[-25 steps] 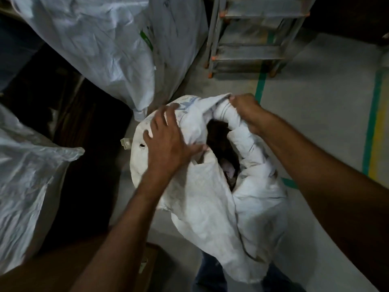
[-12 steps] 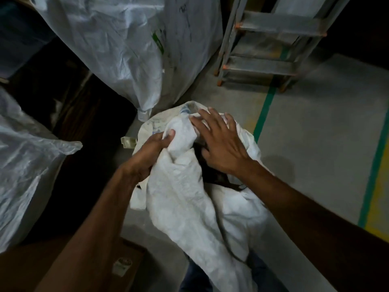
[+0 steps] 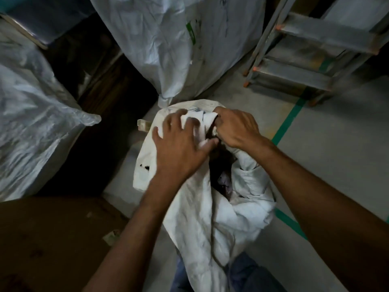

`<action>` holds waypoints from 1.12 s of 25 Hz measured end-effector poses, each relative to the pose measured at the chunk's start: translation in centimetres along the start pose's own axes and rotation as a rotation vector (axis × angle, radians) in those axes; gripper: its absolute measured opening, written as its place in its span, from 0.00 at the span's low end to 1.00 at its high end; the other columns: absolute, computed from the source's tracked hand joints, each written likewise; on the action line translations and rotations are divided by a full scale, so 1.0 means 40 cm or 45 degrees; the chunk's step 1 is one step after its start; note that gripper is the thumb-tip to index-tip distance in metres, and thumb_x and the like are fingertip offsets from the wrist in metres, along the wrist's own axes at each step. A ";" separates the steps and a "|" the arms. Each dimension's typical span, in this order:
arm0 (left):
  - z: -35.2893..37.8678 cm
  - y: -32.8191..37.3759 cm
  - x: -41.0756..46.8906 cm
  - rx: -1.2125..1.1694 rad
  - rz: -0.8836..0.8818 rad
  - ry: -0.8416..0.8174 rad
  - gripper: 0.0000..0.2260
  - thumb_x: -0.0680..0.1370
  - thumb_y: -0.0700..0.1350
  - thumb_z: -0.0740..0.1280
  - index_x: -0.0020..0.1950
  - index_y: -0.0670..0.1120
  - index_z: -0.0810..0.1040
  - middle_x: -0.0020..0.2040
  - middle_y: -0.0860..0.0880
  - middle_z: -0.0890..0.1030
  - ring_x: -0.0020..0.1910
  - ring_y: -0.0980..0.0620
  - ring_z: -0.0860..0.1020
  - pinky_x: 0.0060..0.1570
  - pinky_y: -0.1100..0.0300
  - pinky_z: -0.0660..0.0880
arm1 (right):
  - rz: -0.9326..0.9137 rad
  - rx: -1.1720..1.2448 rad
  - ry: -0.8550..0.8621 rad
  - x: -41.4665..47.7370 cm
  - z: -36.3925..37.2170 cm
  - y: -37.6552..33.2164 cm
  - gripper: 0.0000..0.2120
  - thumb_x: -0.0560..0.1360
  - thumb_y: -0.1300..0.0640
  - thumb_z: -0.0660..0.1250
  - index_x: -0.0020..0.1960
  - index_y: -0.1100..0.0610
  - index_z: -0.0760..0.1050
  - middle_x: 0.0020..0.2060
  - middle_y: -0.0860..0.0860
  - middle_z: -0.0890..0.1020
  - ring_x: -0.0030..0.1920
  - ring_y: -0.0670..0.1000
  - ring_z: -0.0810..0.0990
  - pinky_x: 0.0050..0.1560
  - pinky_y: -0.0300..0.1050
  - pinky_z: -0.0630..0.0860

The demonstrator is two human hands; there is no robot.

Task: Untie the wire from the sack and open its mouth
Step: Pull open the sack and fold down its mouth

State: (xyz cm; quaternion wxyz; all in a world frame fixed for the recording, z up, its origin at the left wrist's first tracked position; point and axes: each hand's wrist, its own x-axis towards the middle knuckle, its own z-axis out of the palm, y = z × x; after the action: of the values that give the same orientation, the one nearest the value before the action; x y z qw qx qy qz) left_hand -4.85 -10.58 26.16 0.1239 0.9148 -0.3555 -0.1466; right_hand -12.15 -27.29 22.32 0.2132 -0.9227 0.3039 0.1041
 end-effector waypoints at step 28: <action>0.139 -0.213 -0.040 -0.010 -0.098 -0.008 0.38 0.79 0.56 0.68 0.83 0.48 0.52 0.82 0.46 0.56 0.78 0.42 0.64 0.69 0.39 0.70 | -0.084 0.257 -0.547 0.118 0.025 -0.180 0.15 0.76 0.42 0.65 0.50 0.50 0.83 0.48 0.49 0.85 0.53 0.54 0.83 0.53 0.50 0.77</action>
State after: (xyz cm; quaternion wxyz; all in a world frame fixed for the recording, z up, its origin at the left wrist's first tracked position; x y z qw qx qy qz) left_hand -2.73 -4.05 18.48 0.1206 0.9267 -0.3200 -0.1557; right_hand -4.11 -24.03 22.28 0.3673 -0.8628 0.2304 0.2600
